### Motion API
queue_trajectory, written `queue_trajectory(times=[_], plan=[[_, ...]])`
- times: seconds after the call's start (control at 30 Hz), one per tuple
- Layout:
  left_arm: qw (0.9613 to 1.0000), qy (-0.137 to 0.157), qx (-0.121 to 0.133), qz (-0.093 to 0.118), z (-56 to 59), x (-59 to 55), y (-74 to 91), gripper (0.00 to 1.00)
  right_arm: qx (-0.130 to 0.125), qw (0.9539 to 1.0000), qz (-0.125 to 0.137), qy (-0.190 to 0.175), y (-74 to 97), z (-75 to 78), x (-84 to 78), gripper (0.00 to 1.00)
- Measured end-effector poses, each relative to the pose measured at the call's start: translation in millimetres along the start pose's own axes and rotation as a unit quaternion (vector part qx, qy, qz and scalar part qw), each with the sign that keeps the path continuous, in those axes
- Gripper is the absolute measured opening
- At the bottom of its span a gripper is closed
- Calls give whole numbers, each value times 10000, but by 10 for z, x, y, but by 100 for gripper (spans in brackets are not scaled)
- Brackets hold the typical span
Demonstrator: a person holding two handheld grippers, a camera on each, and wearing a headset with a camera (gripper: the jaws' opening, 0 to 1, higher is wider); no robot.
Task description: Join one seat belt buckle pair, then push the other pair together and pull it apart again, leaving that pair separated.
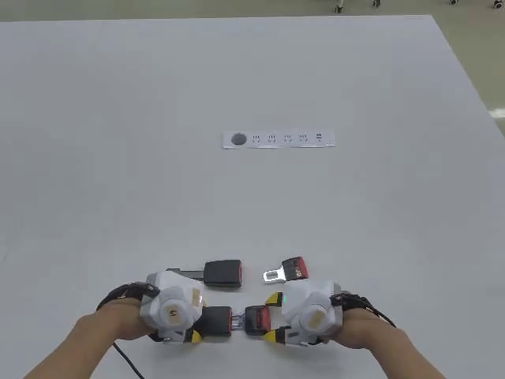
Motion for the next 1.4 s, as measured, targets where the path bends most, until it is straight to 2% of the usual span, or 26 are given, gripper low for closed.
queue_trajectory(times=[0.4, 0.57, 0.7, 0.9, 1.4], plan=[[10000, -65, 9, -51, -19, -35, -30, 32, -19, 10000, -38, -13, -72, 3, -46, 30], [10000, -73, 6, -47, -44, -68, -53, 32, -36, 10000, -19, -55, -45, -13, -29, 29], [10000, -45, 23, -12, -35, -65, -48, 32, -17, 10000, -9, -51, -70, -40, 1, 29], [10000, -12, 31, 5, 10, 6, 4, 32, -41, 10000, -12, -85, -70, -18, -6, 29], [10000, -33, 4, 35, -12, -21, -19, 31, 44, 9999, -108, -44, -67, -2, 39, 28]])
Point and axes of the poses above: the centre of the closed fingertips' face, and the gripper's own axes: y roughly backward along the fingers, z roughly to its right, x roughly out of its top, the point moved 10 cm from there along y, roughly backward along the fingers, and after that the axes turned 6 degrees about y, right-handed, at the moved point
